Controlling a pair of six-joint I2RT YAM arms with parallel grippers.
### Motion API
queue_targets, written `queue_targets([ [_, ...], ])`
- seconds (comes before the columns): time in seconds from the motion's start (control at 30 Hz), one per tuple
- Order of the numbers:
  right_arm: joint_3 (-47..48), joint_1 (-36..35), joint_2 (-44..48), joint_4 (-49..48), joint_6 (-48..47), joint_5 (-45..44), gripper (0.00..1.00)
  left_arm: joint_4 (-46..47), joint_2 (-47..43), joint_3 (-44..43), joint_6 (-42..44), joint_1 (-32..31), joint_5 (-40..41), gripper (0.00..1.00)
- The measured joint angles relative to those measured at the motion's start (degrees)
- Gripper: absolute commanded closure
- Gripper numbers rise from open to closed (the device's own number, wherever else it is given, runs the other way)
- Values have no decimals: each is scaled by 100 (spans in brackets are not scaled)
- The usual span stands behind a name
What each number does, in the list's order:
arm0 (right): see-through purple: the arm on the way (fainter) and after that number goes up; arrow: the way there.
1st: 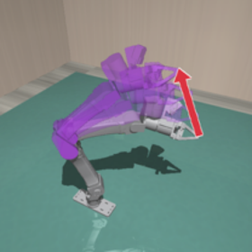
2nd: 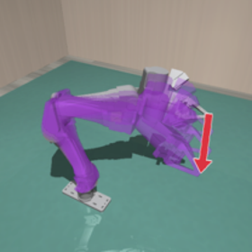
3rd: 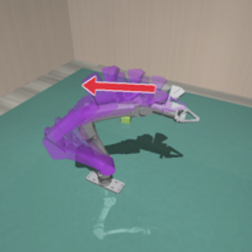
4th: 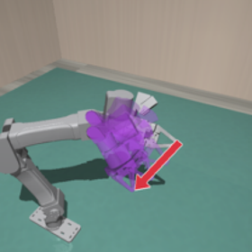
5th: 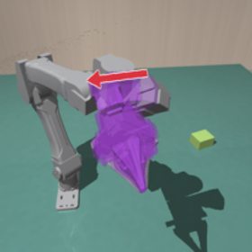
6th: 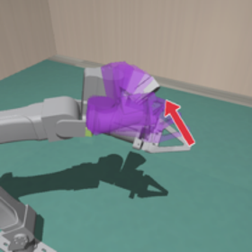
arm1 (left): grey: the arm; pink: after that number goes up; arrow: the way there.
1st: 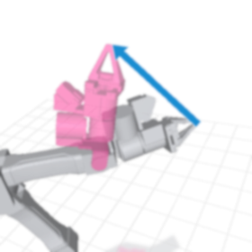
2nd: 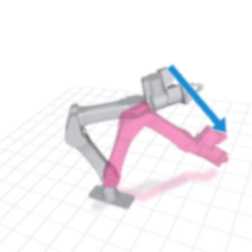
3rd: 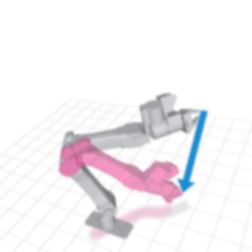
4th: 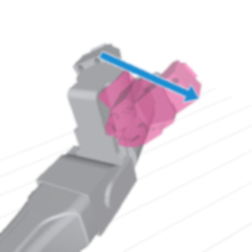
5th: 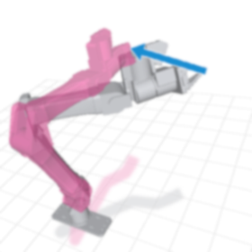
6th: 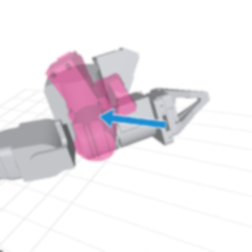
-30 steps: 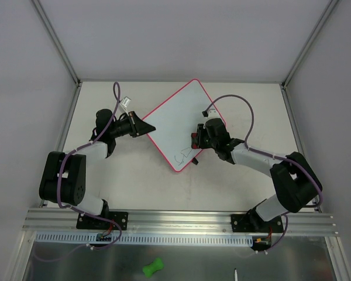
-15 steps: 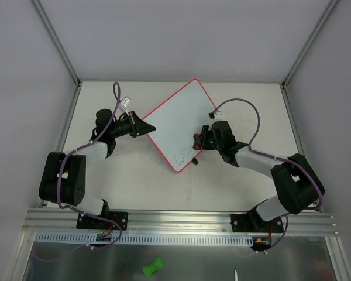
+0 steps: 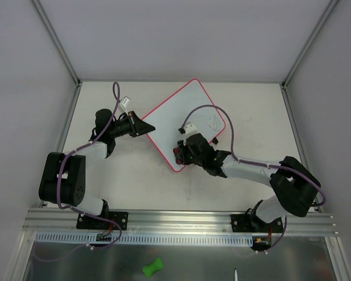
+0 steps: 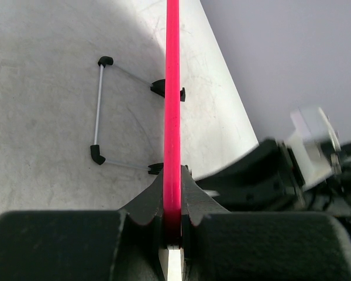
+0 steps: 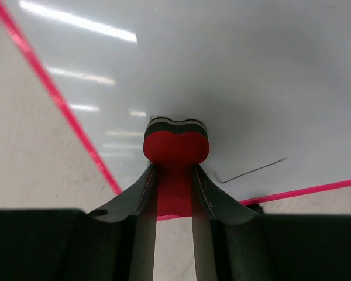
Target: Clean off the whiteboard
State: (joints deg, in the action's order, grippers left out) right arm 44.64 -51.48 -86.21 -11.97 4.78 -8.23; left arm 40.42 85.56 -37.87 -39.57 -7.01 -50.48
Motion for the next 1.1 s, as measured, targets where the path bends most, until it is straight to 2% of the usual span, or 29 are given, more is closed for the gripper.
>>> queue_targets([
  [0.2, 142, -977, -101, 365, -492, 37, 100, 0, -9, 0, 13, -2, -4, 100],
  [0.37, 142, -1152, -138, 529, -623, 107, 100, 2, -9, 0, 24, -4, -7, 100],
  [0.53, 140, -846, -138, 546, -564, 485, 99, 7, -9, 0, 55, -7, -7, 100],
  [0.7, 68, -105, -15, 599, -299, 769, 100, 7, -9, 0, 61, -7, -2, 100],
  [0.87, 63, 595, 46, 627, 63, 756, 100, 2, -11, 0, 24, -7, 4, 100],
  [1.1, 68, 1047, 42, 684, 557, 841, 100, -17, -11, 0, 17, -13, 7, 100],
])
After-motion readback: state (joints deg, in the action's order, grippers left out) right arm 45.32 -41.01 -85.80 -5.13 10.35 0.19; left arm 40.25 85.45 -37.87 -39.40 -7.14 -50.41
